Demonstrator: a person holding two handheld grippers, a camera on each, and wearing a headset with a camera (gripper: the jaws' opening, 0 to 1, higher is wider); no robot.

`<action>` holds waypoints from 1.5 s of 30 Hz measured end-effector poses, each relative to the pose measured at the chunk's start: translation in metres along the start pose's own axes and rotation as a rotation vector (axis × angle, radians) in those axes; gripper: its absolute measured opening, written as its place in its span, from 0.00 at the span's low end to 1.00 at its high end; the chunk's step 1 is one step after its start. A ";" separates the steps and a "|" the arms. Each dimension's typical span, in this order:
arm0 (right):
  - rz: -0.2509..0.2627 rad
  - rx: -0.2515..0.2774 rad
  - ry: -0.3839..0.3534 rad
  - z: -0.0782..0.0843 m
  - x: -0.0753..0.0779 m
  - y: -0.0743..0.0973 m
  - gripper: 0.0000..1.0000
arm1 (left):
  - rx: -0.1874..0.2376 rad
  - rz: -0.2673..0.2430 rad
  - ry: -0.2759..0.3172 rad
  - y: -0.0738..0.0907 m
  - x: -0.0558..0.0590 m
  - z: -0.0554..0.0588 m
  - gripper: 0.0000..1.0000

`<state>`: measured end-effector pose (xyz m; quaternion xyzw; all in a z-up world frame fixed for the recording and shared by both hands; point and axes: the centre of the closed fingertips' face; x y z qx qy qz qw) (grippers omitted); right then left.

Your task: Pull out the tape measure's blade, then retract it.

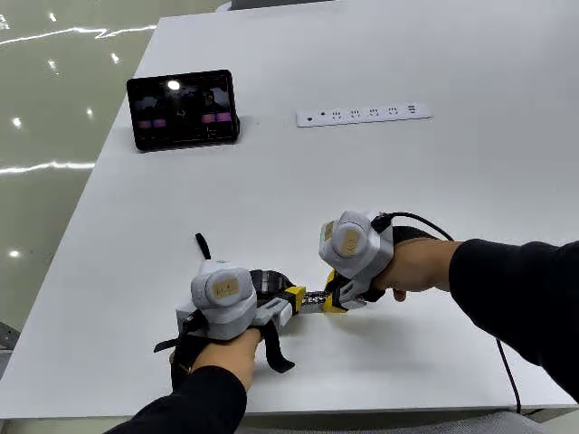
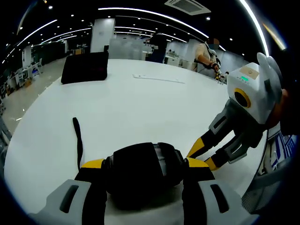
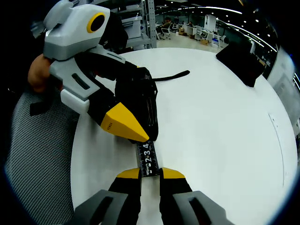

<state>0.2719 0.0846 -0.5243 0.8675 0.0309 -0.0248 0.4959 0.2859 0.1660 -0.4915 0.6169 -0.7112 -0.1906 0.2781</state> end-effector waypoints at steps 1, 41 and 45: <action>0.000 0.002 0.002 -0.001 0.000 0.000 0.11 | 0.000 0.000 0.001 0.000 0.000 0.000 0.60; -0.003 0.065 0.009 -0.030 -0.003 -0.015 0.11 | 0.006 0.002 0.011 -0.002 0.000 0.000 0.61; 0.000 0.066 0.008 -0.030 -0.003 -0.015 0.12 | 0.008 0.001 0.009 -0.002 0.000 -0.001 0.61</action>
Point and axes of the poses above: the centre of the closed fingertips' face, and the gripper's own axes: y roughly backward along the fingers, x roughly to its right, z roughly out of its underside
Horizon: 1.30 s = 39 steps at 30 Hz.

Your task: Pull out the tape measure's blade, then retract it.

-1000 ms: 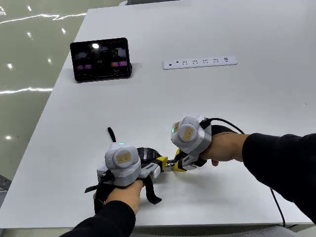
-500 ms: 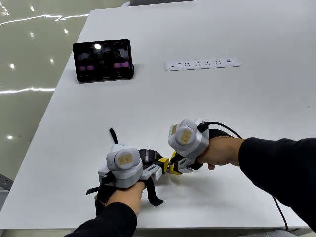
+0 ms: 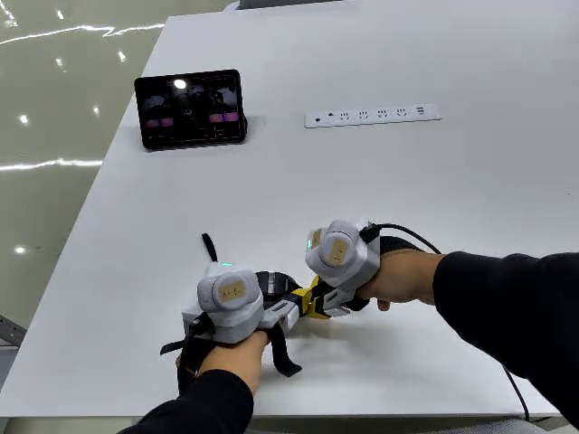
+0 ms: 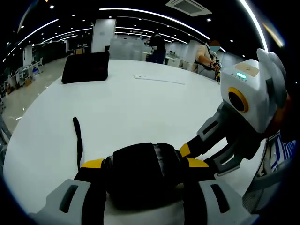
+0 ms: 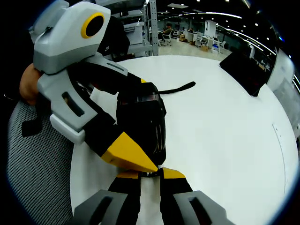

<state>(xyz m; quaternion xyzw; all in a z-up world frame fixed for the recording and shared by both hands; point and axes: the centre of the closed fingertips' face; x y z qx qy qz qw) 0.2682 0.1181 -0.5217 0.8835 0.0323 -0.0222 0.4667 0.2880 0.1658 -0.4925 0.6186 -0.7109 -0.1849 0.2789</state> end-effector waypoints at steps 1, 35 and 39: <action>0.000 0.000 -0.001 0.000 0.000 0.000 0.12 | 0.001 0.000 0.000 0.000 0.000 0.000 0.62; 0.173 0.135 -0.211 0.026 0.016 0.066 0.27 | -0.015 0.234 -0.154 0.024 -0.017 -0.023 0.99; 0.211 0.160 -0.231 0.037 0.018 0.082 0.29 | -0.025 0.278 -0.163 0.032 -0.021 -0.022 0.99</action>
Point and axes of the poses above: the centre of the closed fingertips' face, and the gripper's own axes: y roughly backward along the fingers, x roughly to its right, z roughly out of its underside
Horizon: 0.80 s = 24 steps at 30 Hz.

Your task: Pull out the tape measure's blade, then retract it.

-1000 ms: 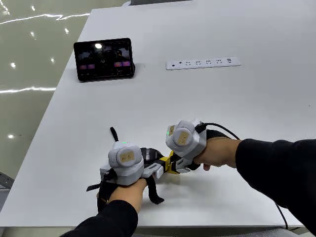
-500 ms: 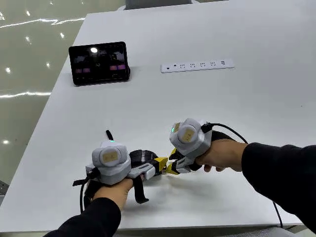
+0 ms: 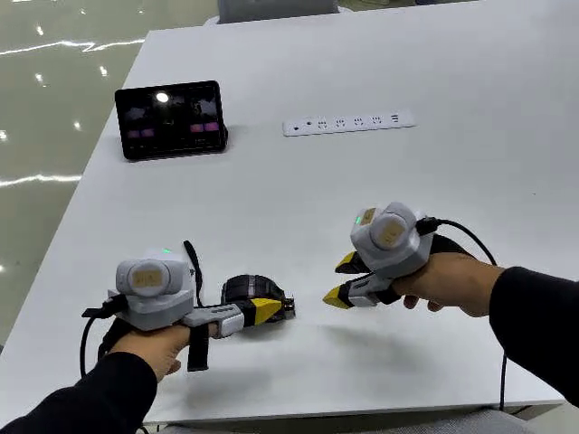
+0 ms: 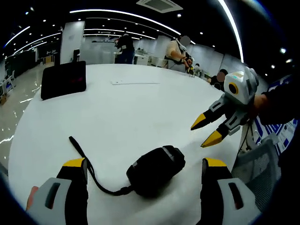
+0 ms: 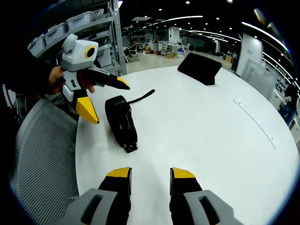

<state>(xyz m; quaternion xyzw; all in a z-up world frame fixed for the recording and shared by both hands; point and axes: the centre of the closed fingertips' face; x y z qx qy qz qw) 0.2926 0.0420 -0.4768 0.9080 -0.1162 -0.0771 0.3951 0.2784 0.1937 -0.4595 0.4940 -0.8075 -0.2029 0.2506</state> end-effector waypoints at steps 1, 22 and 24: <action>0.007 0.002 0.000 0.002 0.001 0.003 0.30 | -0.010 0.003 -0.016 0.002 0.000 0.001 0.99; 0.097 0.042 -0.131 0.067 0.014 0.080 0.53 | -0.122 0.127 -0.164 0.052 -0.014 0.021 0.99; 0.104 0.043 -0.137 0.074 0.018 0.087 0.55 | -0.130 0.119 -0.163 0.055 -0.020 0.021 0.99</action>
Point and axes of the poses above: the centre of the closed fingertips' face, and the gripper's own axes: y roughly backward along the fingers, x roughly to its right, z roughly out of its underside
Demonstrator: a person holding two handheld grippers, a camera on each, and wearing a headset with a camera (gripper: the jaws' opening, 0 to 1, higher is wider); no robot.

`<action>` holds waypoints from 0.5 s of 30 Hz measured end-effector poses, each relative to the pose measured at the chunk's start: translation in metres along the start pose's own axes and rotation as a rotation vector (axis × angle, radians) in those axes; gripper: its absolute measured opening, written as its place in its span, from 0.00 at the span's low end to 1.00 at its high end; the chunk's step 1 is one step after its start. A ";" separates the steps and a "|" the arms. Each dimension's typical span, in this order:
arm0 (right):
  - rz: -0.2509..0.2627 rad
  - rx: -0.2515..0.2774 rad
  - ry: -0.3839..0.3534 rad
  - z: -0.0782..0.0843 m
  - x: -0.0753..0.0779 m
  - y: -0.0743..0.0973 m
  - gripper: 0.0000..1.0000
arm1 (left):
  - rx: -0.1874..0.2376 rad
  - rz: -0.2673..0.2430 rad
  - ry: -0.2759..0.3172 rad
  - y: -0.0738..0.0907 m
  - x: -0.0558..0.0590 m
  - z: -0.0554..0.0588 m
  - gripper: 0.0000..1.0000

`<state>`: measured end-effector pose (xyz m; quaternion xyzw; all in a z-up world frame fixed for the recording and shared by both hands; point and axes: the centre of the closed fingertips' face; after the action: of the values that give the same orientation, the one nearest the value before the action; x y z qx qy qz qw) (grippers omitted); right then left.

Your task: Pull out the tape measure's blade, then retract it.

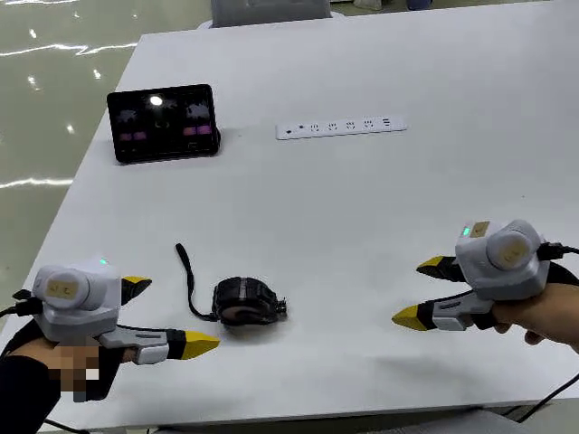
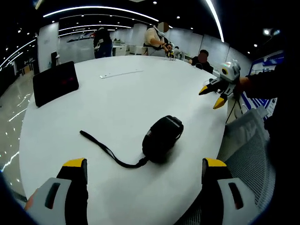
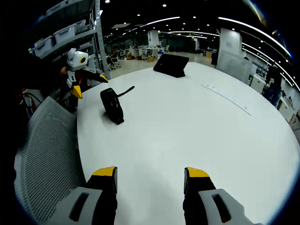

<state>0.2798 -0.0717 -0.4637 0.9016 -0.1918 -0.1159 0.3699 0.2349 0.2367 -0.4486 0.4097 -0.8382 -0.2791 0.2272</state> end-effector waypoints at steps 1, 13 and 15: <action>0.005 0.002 -0.008 0.003 0.003 0.004 0.56 | -0.001 0.002 0.008 0.002 -0.002 0.001 0.99; 0.052 0.003 -0.064 0.032 0.022 0.047 0.73 | -0.022 -0.021 0.001 0.023 -0.020 0.010 0.99; 0.058 0.009 -0.073 0.037 0.025 0.054 0.76 | -0.026 -0.026 0.006 0.027 -0.021 0.012 0.99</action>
<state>0.2750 -0.1405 -0.4525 0.8925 -0.2316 -0.1374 0.3619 0.2239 0.2707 -0.4432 0.4182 -0.8285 -0.2919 0.2314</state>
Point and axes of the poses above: the centre of the closed fingertips' face, and the gripper's own axes: y roughly backward along the fingers, x roughly to its right, z roughly out of its underside
